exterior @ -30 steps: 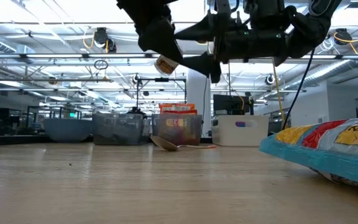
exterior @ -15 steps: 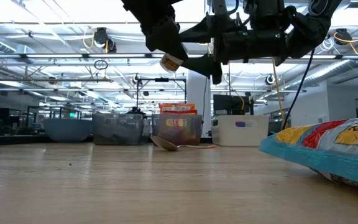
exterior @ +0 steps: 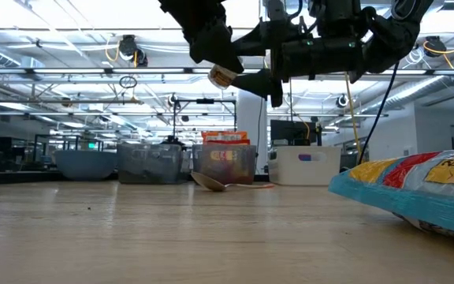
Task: Pick & Place Food Item
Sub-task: Put the brown seasoning bottle into the white bin
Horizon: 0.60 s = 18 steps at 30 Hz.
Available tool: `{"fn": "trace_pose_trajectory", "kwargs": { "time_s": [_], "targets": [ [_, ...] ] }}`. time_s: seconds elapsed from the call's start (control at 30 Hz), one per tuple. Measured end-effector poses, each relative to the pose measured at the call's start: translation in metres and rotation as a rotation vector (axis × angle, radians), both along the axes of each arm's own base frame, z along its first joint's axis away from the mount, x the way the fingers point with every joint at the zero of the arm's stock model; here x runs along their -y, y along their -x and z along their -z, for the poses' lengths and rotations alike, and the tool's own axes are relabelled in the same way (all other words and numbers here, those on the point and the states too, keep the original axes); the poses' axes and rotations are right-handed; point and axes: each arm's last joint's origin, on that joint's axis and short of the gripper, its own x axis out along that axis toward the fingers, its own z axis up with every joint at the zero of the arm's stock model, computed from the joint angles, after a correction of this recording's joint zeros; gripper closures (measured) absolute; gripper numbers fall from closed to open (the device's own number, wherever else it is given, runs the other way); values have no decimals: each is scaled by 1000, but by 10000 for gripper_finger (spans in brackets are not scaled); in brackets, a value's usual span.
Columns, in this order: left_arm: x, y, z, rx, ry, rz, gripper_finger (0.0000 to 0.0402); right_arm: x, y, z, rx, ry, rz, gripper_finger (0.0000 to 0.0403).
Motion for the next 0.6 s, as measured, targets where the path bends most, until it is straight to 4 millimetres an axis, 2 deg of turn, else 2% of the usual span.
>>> {"fn": "trace_pose_trajectory", "kwargs": {
  "time_s": [0.6],
  "targets": [
    [0, 1, 1, -9, 3, 1, 214, 0, 0, -1, 3, 6, -3, 195]
  ]
}}
